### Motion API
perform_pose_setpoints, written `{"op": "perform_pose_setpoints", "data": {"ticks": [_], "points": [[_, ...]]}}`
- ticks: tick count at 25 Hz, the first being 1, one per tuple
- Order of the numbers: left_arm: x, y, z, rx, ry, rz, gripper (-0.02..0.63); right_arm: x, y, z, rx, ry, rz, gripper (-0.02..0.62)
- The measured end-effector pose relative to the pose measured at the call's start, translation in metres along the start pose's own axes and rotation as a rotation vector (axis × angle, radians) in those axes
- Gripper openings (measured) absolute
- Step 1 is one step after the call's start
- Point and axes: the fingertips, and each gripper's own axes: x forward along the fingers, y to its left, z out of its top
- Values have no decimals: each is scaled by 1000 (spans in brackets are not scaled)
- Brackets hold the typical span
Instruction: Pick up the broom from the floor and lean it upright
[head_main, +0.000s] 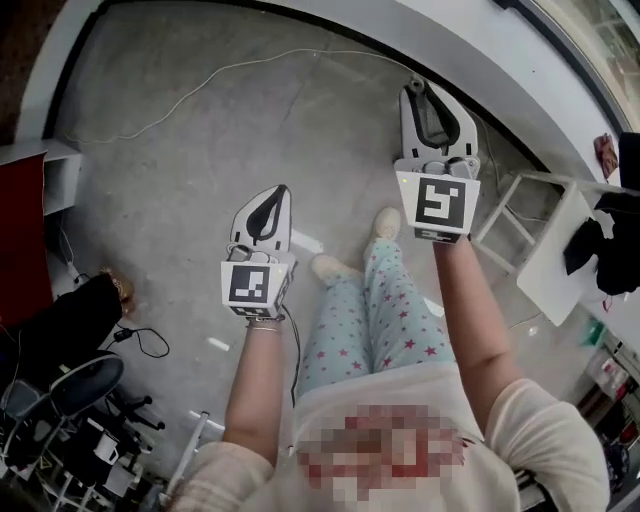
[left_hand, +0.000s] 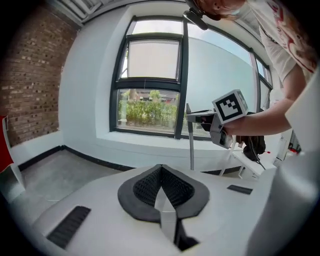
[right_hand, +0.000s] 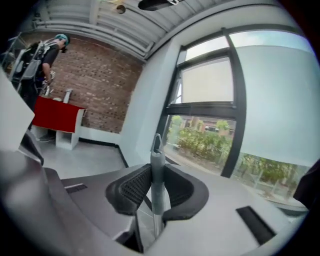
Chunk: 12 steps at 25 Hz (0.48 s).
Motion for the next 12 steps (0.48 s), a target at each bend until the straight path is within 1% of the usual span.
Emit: {"op": "perform_pose_setpoints", "data": {"ticks": [3,5,9,12], "points": [[33,-33,37,84,-22,-81,17,-7,-65,-1,104,10,-120,96],[52,-55,60,122,-40,-130,17,-11,-98,-2,160,12,-172,95],[85,-91,86,155,-47,-200,17,-16,-144,-4,225,4,-249,95],[107,-109,101,174,-43,-228,16,-16,-176,-6,263,-1,-302,95]]}}
